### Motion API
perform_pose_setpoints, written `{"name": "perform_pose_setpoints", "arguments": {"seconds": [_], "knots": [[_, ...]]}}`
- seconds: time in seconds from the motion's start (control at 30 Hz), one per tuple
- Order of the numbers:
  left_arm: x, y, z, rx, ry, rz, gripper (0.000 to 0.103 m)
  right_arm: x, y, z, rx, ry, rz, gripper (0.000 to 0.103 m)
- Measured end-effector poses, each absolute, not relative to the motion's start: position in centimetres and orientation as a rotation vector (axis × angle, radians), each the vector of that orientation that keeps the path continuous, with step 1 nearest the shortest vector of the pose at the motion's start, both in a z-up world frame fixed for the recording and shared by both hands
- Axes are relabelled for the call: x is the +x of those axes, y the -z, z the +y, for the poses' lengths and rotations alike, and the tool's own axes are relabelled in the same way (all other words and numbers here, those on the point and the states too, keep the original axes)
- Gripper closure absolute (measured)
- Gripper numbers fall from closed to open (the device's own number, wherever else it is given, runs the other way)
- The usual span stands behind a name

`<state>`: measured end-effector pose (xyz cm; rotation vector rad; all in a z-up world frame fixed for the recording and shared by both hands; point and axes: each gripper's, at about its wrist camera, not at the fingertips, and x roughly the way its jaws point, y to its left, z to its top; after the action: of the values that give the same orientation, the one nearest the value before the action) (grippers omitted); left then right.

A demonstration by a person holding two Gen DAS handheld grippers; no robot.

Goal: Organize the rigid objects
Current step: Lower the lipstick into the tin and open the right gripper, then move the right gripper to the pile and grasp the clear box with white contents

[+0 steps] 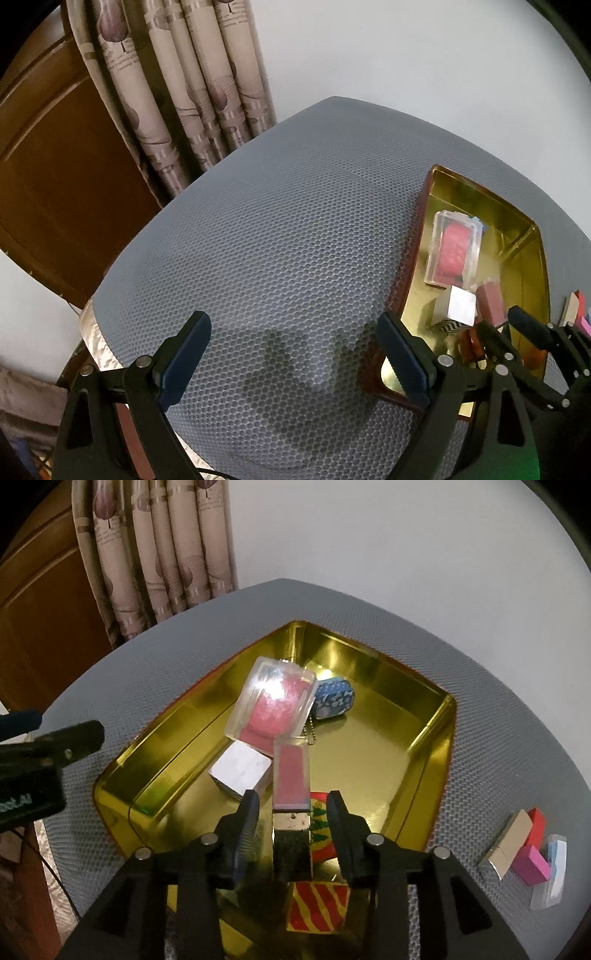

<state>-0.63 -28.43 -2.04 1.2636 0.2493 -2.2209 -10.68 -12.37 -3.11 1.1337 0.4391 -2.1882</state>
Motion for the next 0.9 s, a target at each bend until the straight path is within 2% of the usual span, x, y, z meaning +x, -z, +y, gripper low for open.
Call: {"name": "perform_pose_setpoints", "arguments": {"seconds": [0.37, 0.77, 0.9], "knots": [[-1.1, 2.0, -27.9, 1.261, 2.229, 0.233, 0.013, -9.7, 0.2, -7.7, 1.094, 2.261, 0.335, 0.064], [-1.1, 2.0, -27.5, 1.245, 2.224, 0.209, 0.013, -11.9, 0.4, 4.8, 1.149, 2.488, 0.266, 0.064], [-1.1, 2.1, -27.2, 1.244, 2.229, 0.187, 0.013, -13.0, 1.1, 10.3, 1.198, 2.576, 0.230, 0.054]]}}
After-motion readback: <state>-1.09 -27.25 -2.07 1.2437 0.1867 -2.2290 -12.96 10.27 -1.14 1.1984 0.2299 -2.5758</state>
